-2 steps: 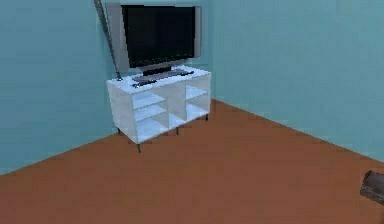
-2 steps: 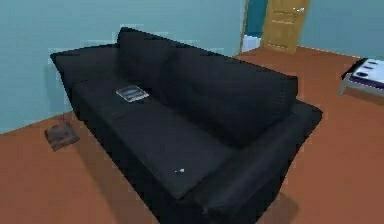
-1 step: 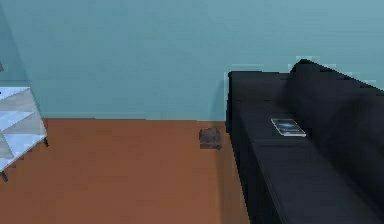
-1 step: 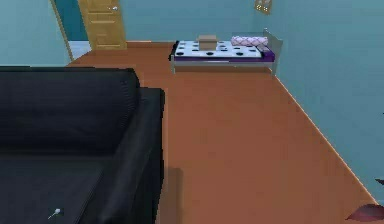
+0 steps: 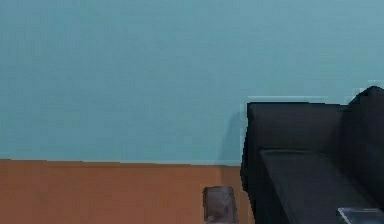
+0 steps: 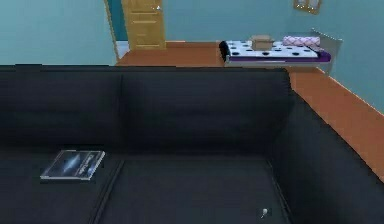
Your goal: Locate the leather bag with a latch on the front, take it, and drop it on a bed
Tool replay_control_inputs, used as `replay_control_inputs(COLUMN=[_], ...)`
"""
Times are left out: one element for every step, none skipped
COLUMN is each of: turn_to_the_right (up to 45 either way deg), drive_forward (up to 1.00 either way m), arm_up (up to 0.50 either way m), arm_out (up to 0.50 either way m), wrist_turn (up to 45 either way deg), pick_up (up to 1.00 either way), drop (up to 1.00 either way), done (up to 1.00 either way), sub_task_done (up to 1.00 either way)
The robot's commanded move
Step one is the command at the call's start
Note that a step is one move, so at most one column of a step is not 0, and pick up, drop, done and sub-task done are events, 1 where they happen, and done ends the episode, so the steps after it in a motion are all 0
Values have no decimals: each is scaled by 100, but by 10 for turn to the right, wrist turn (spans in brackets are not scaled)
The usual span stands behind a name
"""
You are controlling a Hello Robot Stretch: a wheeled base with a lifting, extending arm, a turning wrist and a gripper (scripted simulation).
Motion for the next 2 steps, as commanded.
replay_control_inputs(turn_to_the_right=[90, 0], drive_forward=[0, 25], arm_up=[0, 0], arm_out=[0, 0], wrist_turn=[0, 0], pick_up=[0, 0], drop=[0, 0], done=[0, 0], sub_task_done=[0, 0])
